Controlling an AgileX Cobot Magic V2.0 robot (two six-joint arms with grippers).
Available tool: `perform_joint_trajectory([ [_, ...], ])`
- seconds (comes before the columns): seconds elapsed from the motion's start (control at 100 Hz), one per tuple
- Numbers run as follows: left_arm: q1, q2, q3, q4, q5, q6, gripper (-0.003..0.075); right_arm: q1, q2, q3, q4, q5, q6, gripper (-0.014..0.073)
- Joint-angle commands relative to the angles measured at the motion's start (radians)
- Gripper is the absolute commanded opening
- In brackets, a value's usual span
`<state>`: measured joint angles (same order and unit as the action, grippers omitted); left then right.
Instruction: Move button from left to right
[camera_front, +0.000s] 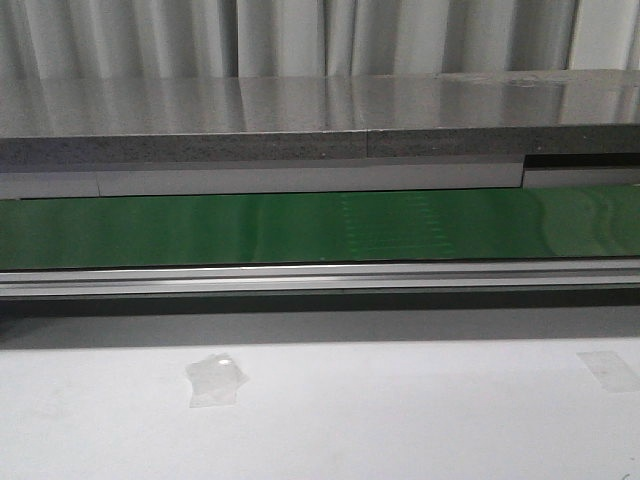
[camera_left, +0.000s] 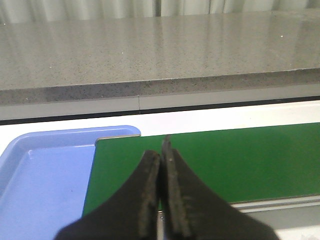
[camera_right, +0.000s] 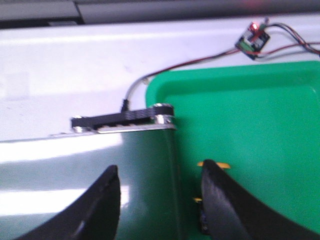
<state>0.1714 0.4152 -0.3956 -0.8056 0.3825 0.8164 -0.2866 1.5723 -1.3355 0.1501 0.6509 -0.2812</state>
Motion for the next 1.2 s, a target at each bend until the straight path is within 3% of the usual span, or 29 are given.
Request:
perform_joint_trajectory([
  [0.0,-0.005,0.006,-0.028,-0.031,-0.054,-0.003,-0.0020,0.033,-0.095,-0.024,0.033,-0.066,-0.009,0.0383],
  [0.23,-0.005,0.006,-0.028,-0.031,-0.054,-0.003,-0.0020,0.140,-0.258,0.068,0.090,-0.138,-0.009,0.0383],
  [0.47,-0.005,0.006,-0.028,-0.031,-0.054,-0.003,-0.0020,0.257,-0.471,0.294,0.106,-0.260,-0.009,0.0383],
  [0.84,-0.005,0.006,-0.028,-0.031,-0.054,-0.003,-0.0020,0.296,-0.844,0.640,0.107,-0.392,-0.009,0.0383],
  [1.19,-0.005,0.006,-0.028,-0.031,-0.054,-0.003,-0.0020,0.296,-1.133,0.766,0.144,-0.270,-0.009,0.0383],
])
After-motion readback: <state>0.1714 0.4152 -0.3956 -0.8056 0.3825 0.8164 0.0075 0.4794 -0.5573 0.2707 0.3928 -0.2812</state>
